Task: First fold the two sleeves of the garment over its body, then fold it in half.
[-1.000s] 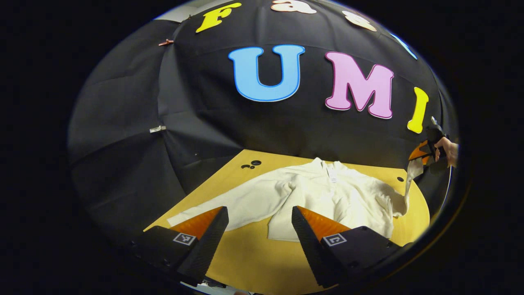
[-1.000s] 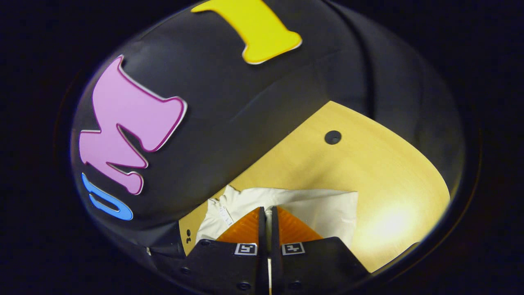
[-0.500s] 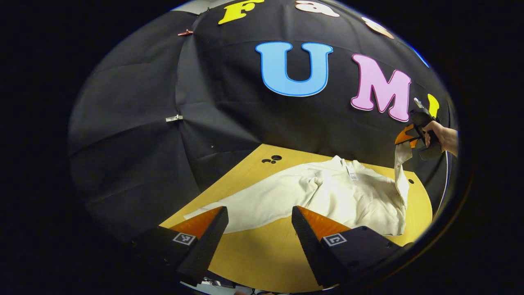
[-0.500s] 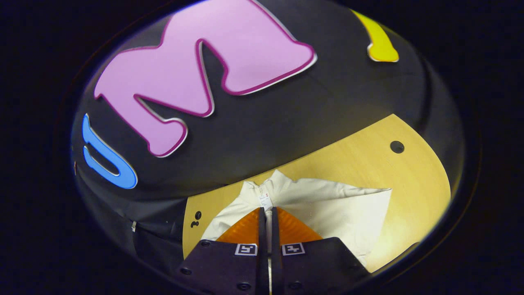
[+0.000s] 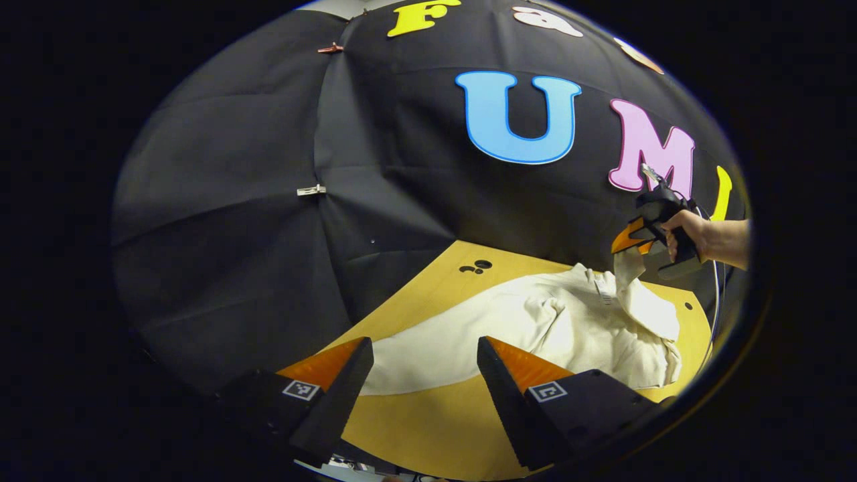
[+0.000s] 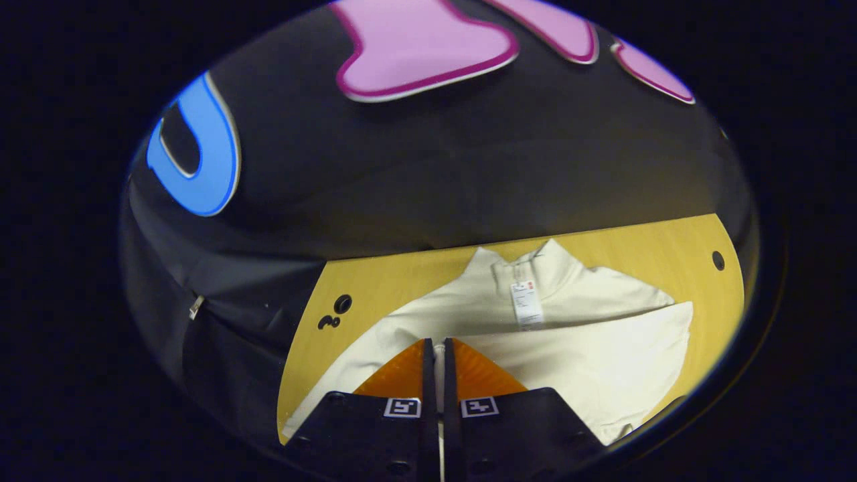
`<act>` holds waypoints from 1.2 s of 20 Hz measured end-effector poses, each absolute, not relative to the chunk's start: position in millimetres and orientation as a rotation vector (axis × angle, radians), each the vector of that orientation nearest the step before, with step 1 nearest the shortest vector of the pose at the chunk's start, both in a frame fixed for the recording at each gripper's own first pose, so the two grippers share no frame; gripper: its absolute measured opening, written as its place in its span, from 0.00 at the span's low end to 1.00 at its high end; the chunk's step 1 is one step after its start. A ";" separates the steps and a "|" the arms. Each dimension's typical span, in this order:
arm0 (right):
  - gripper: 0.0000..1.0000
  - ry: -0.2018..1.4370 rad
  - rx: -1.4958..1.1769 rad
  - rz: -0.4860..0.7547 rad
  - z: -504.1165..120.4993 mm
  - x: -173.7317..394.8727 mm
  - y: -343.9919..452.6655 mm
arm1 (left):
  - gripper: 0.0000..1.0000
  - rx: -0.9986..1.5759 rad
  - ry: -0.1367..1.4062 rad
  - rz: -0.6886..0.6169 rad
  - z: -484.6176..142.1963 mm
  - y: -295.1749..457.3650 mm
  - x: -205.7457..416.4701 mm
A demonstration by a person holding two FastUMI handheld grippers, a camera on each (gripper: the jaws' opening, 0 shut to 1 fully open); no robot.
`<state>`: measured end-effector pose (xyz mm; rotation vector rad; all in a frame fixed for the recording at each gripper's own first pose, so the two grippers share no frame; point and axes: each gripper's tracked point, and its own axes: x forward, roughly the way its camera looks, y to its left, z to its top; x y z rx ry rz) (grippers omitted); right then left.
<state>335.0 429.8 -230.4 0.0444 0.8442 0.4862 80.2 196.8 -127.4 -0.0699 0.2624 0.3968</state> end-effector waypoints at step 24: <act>0.98 0.683 -0.068 0.537 -247.1 308.6 452.5 | 0.97 -0.084 0.291 0.525 -148.8 280.6 92.2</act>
